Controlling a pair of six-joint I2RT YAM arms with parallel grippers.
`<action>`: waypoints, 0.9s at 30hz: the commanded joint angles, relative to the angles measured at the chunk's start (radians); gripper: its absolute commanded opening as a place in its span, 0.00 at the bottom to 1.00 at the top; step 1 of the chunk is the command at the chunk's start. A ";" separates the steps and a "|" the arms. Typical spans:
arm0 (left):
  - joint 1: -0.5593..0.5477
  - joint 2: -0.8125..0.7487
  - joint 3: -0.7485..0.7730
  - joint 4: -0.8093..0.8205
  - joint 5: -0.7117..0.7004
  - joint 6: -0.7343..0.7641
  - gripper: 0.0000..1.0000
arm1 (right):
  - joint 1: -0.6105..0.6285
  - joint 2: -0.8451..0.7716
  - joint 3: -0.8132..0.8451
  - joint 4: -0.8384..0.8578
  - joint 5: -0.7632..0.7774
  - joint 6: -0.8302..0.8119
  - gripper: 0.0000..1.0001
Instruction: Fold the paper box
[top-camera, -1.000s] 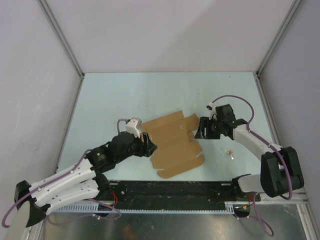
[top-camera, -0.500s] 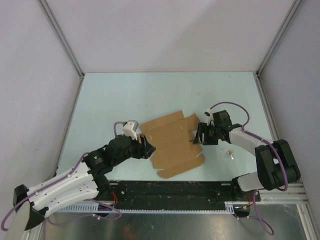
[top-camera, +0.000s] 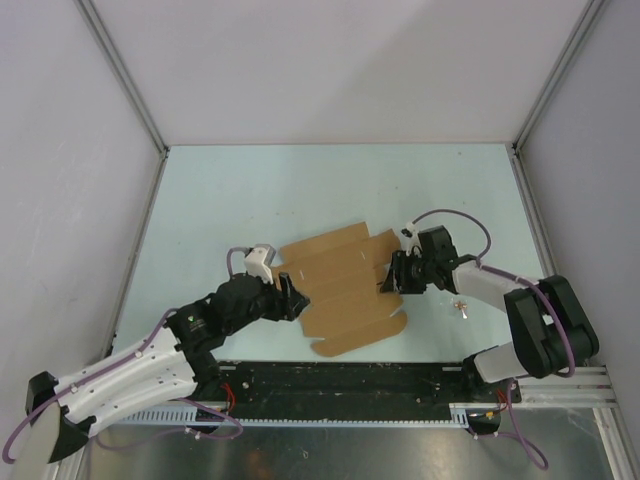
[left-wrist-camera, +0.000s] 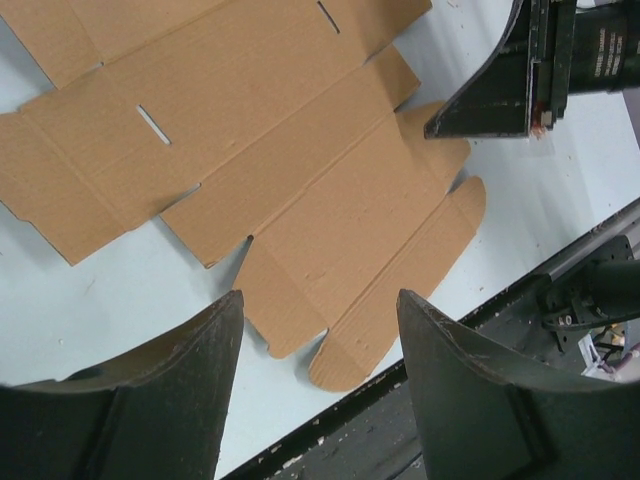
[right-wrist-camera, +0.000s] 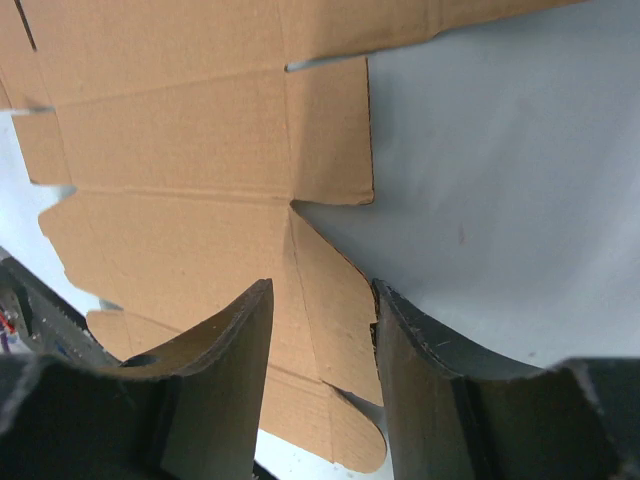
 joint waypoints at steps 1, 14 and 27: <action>-0.004 -0.018 -0.014 0.022 -0.016 -0.023 0.68 | 0.036 -0.059 -0.055 0.004 0.001 0.072 0.47; -0.004 -0.053 -0.051 0.025 -0.027 -0.050 0.68 | 0.085 -0.377 -0.231 0.100 0.079 0.336 0.17; -0.002 -0.127 -0.095 0.025 -0.076 -0.107 0.67 | 0.247 -0.625 -0.378 0.146 0.347 0.633 0.00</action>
